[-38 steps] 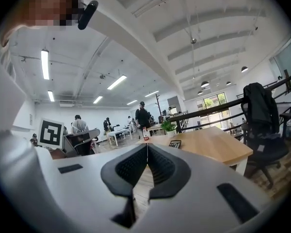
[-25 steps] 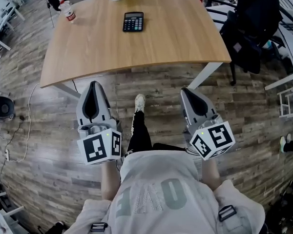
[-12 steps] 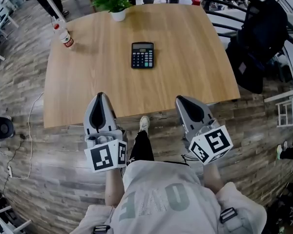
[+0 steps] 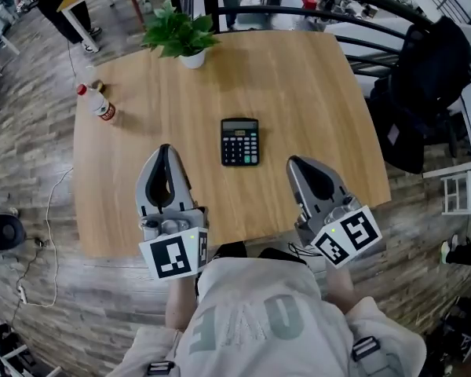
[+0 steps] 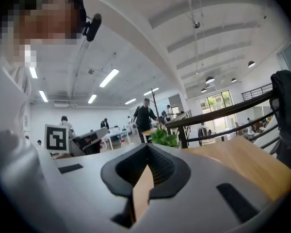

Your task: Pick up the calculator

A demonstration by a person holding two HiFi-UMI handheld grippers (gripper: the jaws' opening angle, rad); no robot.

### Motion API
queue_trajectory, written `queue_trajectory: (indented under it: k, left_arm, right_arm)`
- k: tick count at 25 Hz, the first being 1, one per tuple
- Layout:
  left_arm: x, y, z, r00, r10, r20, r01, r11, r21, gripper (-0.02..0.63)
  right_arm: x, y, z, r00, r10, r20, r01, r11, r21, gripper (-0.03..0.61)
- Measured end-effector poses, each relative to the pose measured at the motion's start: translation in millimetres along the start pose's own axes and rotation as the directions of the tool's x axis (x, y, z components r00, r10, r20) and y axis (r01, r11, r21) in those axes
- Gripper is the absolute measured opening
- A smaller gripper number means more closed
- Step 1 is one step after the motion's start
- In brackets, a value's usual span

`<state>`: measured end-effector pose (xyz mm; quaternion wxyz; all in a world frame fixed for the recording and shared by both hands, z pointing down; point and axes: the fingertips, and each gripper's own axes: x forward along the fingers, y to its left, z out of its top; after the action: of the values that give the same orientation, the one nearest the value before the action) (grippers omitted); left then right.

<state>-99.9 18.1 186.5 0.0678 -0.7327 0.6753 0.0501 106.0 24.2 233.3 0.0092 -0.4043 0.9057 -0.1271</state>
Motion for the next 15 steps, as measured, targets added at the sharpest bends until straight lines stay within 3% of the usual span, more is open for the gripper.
queue_trajectory:
  k: [4,9,15]
  left_arm:
    - [26,5,-10,1.000,0.007,-0.014,-0.007,1.000,-0.008,0.009]
    - [49,-8,-20,0.999,0.009,-0.041,-0.010,1.000,-0.027,0.009]
    - [66,-21,-21,0.998,0.030,-0.048,-0.030,1.000,0.000,0.009]
  right_arm:
    - [12,-10,24,0.985,0.098,0.144,-0.120,0.981,0.155,0.020]
    - [20,-35,17,0.988,0.133,0.075,-0.141,0.982,0.125,0.020]
    - [32,-72,23,0.984,0.159,0.080,-0.170,0.973,0.158,0.021]
